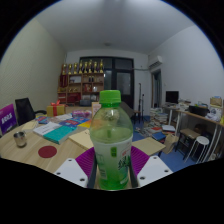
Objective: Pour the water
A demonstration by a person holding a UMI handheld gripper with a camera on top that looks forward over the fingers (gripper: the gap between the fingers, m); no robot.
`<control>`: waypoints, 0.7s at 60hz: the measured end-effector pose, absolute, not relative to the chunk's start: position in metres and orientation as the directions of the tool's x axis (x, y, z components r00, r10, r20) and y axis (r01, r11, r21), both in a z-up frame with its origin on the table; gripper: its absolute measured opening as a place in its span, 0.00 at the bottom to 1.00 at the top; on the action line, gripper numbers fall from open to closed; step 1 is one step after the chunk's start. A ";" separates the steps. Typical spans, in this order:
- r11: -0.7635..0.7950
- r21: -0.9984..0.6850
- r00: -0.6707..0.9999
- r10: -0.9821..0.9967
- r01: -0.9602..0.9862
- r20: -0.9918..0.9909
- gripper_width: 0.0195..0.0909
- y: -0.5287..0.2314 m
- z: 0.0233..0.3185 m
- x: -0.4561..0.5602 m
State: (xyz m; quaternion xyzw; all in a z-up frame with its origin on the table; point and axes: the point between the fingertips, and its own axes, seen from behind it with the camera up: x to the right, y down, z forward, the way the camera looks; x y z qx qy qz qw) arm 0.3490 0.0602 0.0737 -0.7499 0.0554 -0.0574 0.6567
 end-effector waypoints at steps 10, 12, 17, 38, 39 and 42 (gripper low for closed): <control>-0.198 -0.976 0.987 -0.149 -0.089 -0.060 0.38 0.061 0.069 0.347; -0.233 -0.967 0.987 -0.145 -0.102 -0.069 0.34 0.065 0.067 0.344; -0.304 -0.951 0.994 -0.108 -0.050 -0.017 0.30 0.064 0.084 0.341; -0.180 -0.470 0.485 0.056 0.864 0.872 0.25 0.154 0.254 0.196; -0.168 -0.415 0.430 0.068 0.894 0.900 0.25 0.159 0.251 0.184; -0.129 -0.246 0.260 0.104 0.961 0.960 0.25 0.169 0.244 0.151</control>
